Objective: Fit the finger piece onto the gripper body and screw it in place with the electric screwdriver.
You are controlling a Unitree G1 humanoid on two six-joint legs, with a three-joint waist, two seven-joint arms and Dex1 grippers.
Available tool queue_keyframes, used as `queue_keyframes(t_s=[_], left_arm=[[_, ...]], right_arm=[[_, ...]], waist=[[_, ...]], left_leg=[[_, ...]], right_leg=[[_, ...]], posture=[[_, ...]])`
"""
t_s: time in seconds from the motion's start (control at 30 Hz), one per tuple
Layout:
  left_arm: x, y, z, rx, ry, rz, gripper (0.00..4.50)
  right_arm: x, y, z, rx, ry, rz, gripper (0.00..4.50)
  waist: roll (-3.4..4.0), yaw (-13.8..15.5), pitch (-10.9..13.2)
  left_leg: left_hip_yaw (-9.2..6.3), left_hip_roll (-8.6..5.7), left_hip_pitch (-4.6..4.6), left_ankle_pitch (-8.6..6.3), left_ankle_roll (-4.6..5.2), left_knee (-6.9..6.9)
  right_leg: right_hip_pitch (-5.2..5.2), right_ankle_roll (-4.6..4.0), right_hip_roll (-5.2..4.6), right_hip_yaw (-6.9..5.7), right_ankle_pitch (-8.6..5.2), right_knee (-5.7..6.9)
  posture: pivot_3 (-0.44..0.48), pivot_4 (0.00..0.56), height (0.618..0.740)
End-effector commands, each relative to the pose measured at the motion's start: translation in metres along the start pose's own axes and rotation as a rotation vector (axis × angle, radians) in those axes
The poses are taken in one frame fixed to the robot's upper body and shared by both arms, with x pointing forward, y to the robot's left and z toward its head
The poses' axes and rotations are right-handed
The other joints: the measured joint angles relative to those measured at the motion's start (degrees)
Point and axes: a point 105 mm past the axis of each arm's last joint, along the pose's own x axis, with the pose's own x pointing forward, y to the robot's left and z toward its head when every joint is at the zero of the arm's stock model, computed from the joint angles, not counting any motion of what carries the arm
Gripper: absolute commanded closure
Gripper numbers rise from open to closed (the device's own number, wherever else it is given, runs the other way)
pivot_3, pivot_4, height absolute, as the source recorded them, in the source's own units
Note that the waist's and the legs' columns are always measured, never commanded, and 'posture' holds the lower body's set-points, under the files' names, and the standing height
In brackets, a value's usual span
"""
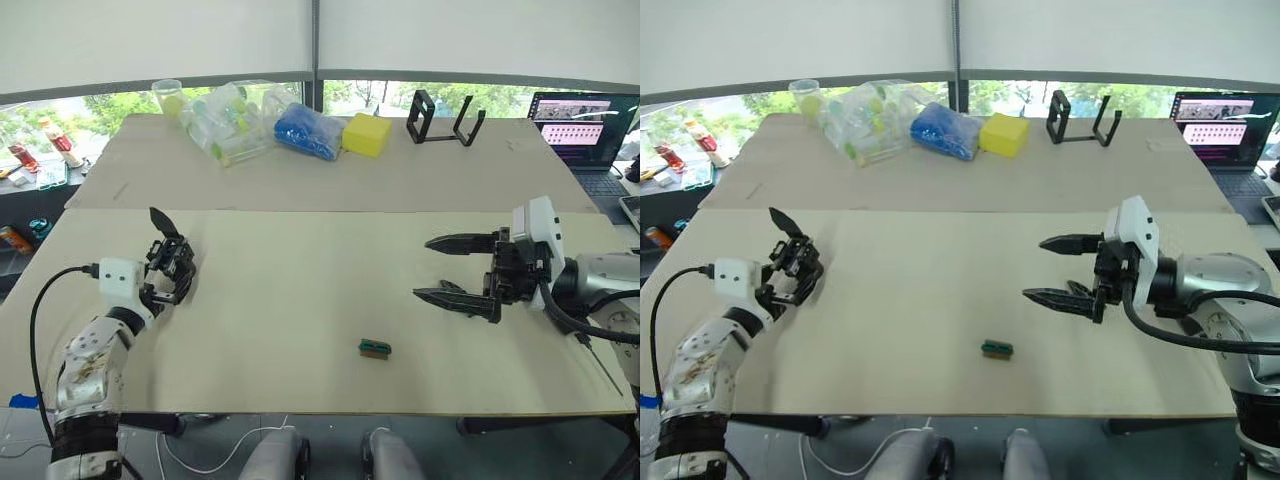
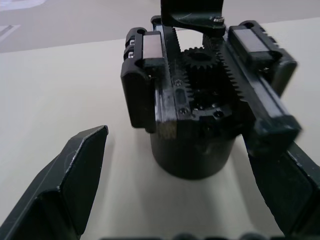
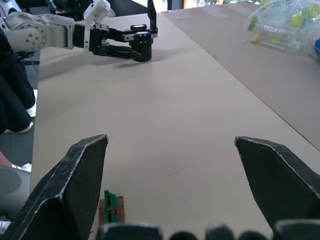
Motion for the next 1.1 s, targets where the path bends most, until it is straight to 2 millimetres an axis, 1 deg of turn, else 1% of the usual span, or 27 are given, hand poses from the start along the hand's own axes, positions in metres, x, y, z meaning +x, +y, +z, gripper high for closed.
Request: queue_keyframes(t_s=[0.03, 0.1, 0.13, 0.2, 0.27, 0.3, 0.4, 0.47, 0.6, 0.63, 0.83, 0.9, 1.03, 1.1], left_arm=[[0.009, -0.001, 0.007, 0.034, -0.044, -0.004, 0.00], [0.012, -0.001, 0.007, 0.033, -0.051, -0.007, 0.00], [0.013, -0.001, 0.007, 0.030, -0.056, -0.013, 0.24], [0.014, -0.002, 0.006, 0.024, -0.064, -0.026, 0.86], [0.013, -0.006, 0.006, 0.030, -0.071, -0.054, 1.84], [0.013, -0.008, 0.007, 0.033, -0.074, -0.063, 2.15], [0.015, -0.028, 0.016, 0.051, -0.107, -0.130, 2.11], [0.019, -0.050, 0.025, 0.056, -0.139, -0.197, 2.11], [0.030, -0.110, 0.044, 0.054, -0.187, -0.337, 2.11], [0.032, -0.121, 0.047, 0.045, -0.190, -0.354, 2.11], [0.037, -0.201, 0.057, 0.017, -0.185, -0.488, 2.11], [0.039, -0.221, 0.057, 0.019, -0.169, -0.511, 2.11], [0.043, -0.250, 0.055, 0.039, -0.147, -0.544, 2.11], [0.044, -0.261, 0.055, 0.046, -0.144, -0.551, 2.11]], right_arm=[[0.003, 0.005, 0.008, -0.025, -0.023, 0.011, 0.02], [0.004, 0.007, 0.008, -0.024, -0.025, 0.011, 0.02], [0.005, 0.007, 0.007, -0.024, -0.026, 0.010, 0.00], [0.005, 0.008, 0.007, -0.023, -0.027, 0.008, 0.00], [0.005, 0.009, 0.008, -0.022, -0.034, -0.002, 0.00], [0.005, 0.009, 0.008, -0.022, -0.035, -0.005, 0.00], [0.004, 0.009, 0.007, -0.024, -0.034, -0.023, 0.00], [0.002, 0.009, 0.005, -0.022, -0.029, -0.034, 0.00], [0.000, 0.015, -0.002, -0.014, -0.013, -0.047, 0.00], [0.000, 0.016, -0.003, -0.011, -0.013, -0.049, 0.00], [0.003, 0.025, -0.006, 0.012, -0.021, -0.066, 0.00], [0.003, 0.028, -0.007, 0.021, -0.021, -0.068, 0.00], [0.003, 0.031, -0.009, 0.033, -0.018, -0.073, 0.00], [0.003, 0.031, -0.010, 0.036, -0.017, -0.075, 0.00]], waist=[[-0.02, -0.1, 0.0], [-0.03, -0.2, 0.0], [-0.03, -0.3, 0.0], [-0.03, -0.4, 0.0], [-0.03, -0.5, 0.0], [-0.03, -0.5, 0.0], [-0.03, -0.4, 0.0], [-0.04, 0.0, 0.0], [-0.11, 0.9, 0.0], [-0.12, 0.9, 0.0], [-0.16, 0.5, 0.1], [-0.18, 0.4, 0.1], [-0.19, 0.4, 0.1], [-0.20, 0.5, 0.1]], left_leg=[[0.00, 0.00, 0.00, 0.00, 0.00, 0.00], [0.00, 0.00, 0.00, 0.00, 0.00, 0.00], [0.00, 0.00, 0.00, 0.00, 0.00, 0.00], [0.00, 0.00, 0.00, 0.00, 0.00, -0.01], [0.00, 0.01, -0.01, 0.00, 0.00, -0.01], [-0.01, 0.01, 0.00, 0.00, 0.00, -0.01], [-0.03, 0.00, -0.02, 0.00, 0.01, 0.00], [-0.02, -0.03, -0.04, -0.01, 0.02, 0.00], [-0.10, -0.12, -0.20, -0.02, 0.05, 0.14], [-0.10, -0.14, -0.23, -0.02, 0.06, 0.16], [-0.10, -0.13, -0.25, 0.00, 0.05, 0.16], [-0.09, -0.12, -0.25, 0.01, 0.05, 0.17], [-0.06, -0.09, -0.21, 0.02, 0.04, 0.17], [-0.06, -0.09, -0.21, 0.03, 0.05, 0.18]], right_leg=[[0.00, 0.00, 0.00, 0.01, 0.00, 0.01], [0.00, 0.00, 0.00, 0.01, 0.00, 0.01], [0.00, 0.00, 0.00, 0.01, 0.00, 0.01], [-0.01, 0.00, 0.00, 0.01, 0.00, 0.01], [-0.01, 0.00, 0.00, 0.00, 0.00, 0.01], [0.00, 0.00, 0.00, 0.00, 0.00, 0.01], [0.00, 0.00, -0.01, -0.01, 0.00, 0.00], [0.02, 0.02, -0.05, -0.01, 0.01, -0.02], [0.01, 0.10, -0.10, -0.07, 0.06, -0.05], [0.01, 0.12, -0.10, -0.06, 0.08, -0.08], [-0.03, 0.14, 0.00, -0.05, 0.09, -0.03], [-0.02, 0.14, 0.04, -0.05, 0.09, -0.02], [-0.01, 0.14, 0.12, -0.06, 0.09, 0.01], [-0.01, 0.14, 0.13, -0.09, 0.09, 0.01]], posture=[[0.000, 0.150, 0.740], [0.000, 0.150, 0.740], [0.000, 0.150, 0.740], [0.000, 0.150, 0.740], [0.000, 0.150, 0.740], [0.000, 0.150, 0.740], [0.000, 0.150, 0.740], [0.000, 0.150, 0.740], [0.000, 0.150, 0.740], [0.000, 0.150, 0.740], [0.000, 0.150, 0.740], [0.000, 0.150, 0.740], [0.000, 0.150, 0.740], [0.000, 0.150, 0.740]])
